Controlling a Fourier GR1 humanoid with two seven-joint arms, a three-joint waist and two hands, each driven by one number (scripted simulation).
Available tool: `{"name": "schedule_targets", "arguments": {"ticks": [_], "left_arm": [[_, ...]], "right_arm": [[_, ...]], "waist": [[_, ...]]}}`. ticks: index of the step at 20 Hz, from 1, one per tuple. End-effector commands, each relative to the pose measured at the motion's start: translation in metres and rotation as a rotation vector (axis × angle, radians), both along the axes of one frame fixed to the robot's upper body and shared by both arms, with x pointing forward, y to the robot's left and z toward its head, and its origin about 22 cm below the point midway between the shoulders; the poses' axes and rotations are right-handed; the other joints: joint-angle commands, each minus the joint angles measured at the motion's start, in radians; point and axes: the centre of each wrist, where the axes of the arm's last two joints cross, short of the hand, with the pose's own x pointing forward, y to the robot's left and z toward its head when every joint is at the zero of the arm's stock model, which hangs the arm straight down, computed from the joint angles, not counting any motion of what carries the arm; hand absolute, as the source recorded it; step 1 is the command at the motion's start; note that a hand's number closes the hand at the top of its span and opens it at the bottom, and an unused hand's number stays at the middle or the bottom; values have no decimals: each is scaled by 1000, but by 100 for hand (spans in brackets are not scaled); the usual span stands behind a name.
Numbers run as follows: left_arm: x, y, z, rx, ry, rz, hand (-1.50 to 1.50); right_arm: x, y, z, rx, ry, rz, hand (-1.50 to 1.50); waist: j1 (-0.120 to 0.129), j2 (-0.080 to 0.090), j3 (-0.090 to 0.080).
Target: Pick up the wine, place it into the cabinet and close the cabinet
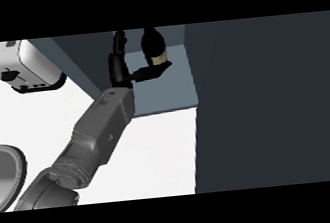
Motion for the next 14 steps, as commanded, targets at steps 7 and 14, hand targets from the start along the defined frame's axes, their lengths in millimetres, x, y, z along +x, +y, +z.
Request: {"name": "schedule_targets", "arguments": {"ticks": [7, 14], "left_arm": [[-9, 18, -20, -13, -43, 35, -150], [-12, 10, -23, -33, -54, -23, -150]], "right_arm": [[-9, -2, 1, 23, -11, 33, -150], [-3, -1, 0, 25, -4, 44, -150]], "waist": [[4, 2, -1], [-5, 6, -1]]}}
